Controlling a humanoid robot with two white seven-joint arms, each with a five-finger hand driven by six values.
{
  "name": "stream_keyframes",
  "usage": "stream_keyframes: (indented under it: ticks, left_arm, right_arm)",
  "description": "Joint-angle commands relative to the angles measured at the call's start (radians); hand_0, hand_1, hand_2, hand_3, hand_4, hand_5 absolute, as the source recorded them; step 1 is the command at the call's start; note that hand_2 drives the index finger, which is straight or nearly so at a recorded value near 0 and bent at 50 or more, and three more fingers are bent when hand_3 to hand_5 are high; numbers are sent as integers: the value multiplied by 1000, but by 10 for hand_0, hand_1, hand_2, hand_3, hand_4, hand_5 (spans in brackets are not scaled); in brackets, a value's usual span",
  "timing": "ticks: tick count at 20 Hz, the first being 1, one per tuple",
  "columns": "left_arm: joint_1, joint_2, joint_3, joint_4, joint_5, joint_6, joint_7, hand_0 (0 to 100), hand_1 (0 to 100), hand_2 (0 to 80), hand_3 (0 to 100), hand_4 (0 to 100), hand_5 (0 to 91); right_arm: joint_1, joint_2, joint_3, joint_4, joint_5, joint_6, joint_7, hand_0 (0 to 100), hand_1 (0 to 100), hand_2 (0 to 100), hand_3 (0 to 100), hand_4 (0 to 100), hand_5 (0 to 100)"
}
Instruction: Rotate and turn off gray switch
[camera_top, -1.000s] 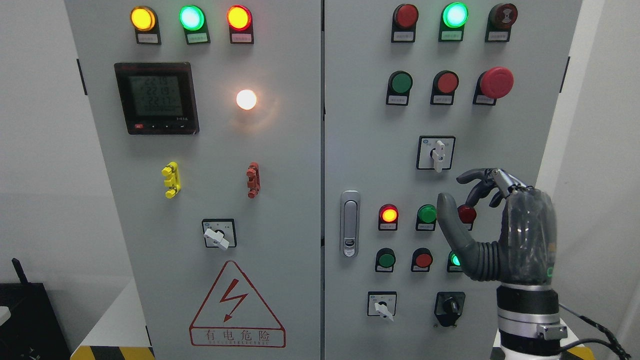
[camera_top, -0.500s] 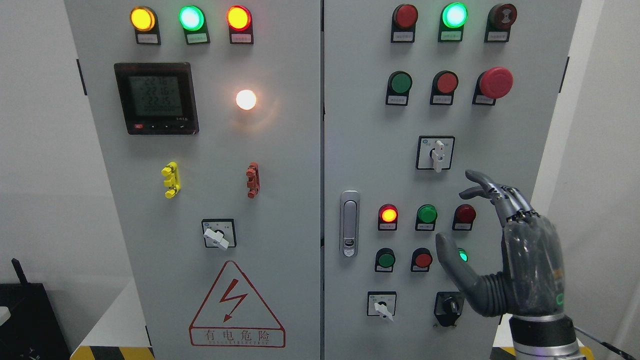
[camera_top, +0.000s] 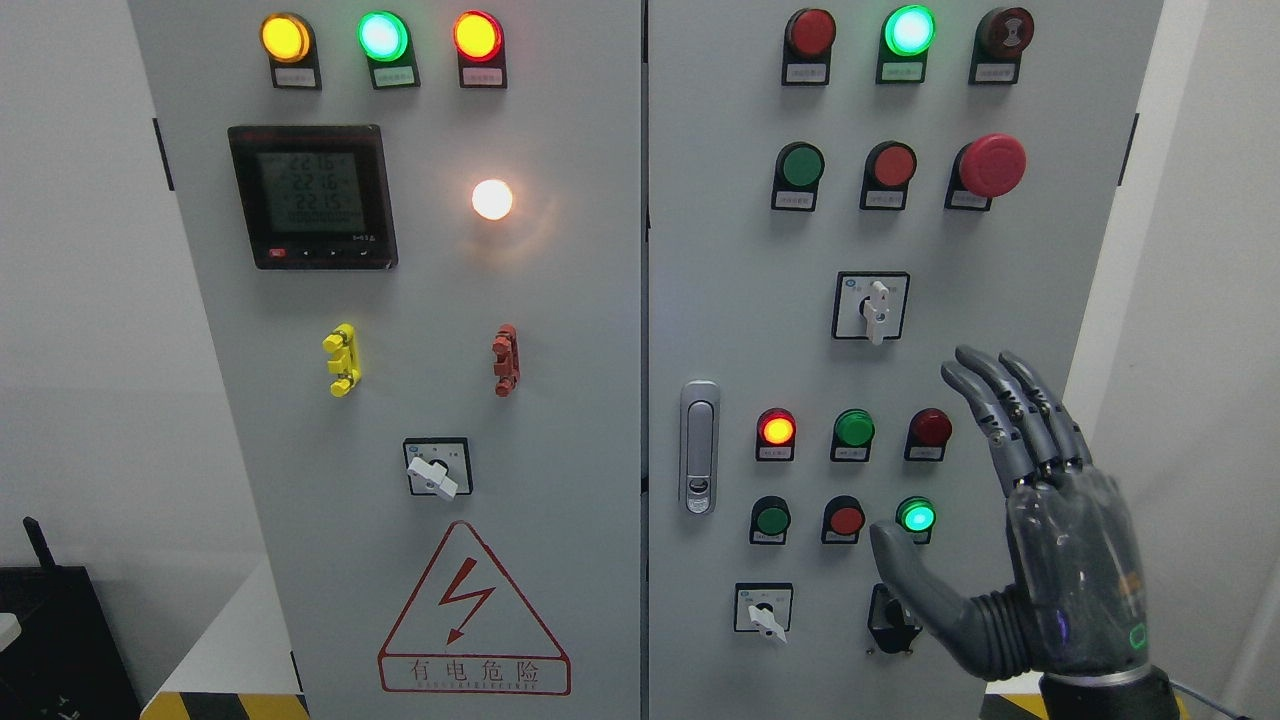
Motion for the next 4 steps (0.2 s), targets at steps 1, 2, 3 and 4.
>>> stream_keyframes:
  ticks: [1, 2, 3, 4]
  left_arm:
    - [-9, 0, 8, -26, 20, 1, 0, 120, 389, 0, 0, 0, 0]
    - [-9, 0, 8, -26, 20, -1, 0, 120, 389, 0, 0, 0, 0]
    - [-9, 0, 8, -26, 18, -1, 0, 120, 389, 0, 0, 0, 0]
    - [-9, 0, 8, -26, 20, -1, 0, 120, 389, 0, 0, 0, 0]
  right_arm:
    - [30, -40, 4, -22, 0, 4, -5, 224, 151, 40, 0, 0, 0]
    - [33, -40, 4, -22, 0, 4, -5, 223, 149, 39, 0, 0, 0]
    - [35, -40, 4, -22, 0, 4, -5, 223, 147, 39, 0, 0, 0]
    - [38, -37, 4, -22, 0, 4, -5, 223, 147, 39, 0, 0, 0]
